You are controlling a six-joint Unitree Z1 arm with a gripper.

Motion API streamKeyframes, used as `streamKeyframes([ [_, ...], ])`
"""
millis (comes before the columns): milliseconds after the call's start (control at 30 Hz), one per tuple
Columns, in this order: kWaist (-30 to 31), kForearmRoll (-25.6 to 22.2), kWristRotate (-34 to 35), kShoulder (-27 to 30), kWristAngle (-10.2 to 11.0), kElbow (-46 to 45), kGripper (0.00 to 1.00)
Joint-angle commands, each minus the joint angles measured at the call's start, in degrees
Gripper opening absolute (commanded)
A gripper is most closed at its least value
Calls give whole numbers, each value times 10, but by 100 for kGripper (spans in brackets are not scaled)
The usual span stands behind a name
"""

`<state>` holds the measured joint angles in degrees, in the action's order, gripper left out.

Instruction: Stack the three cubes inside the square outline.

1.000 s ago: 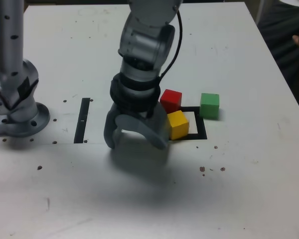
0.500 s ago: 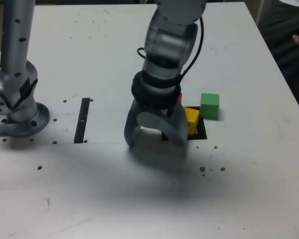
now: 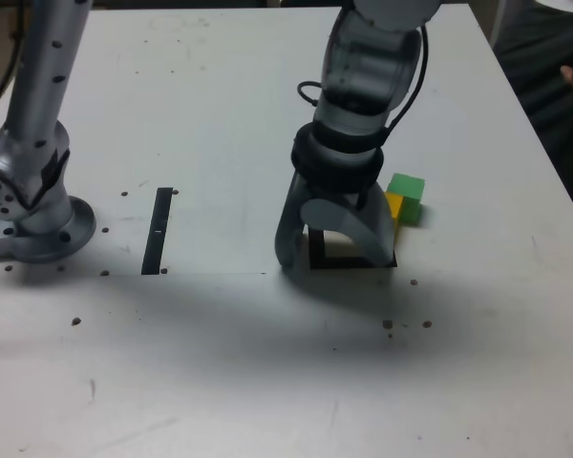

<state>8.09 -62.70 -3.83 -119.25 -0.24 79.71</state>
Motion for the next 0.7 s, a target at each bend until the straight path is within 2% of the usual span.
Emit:
streamKeyframes([
  [0, -7, -4, -7, -8, -1, 10, 100],
  [667, -72, -28, -54, -40, -8, 72, 99],
])
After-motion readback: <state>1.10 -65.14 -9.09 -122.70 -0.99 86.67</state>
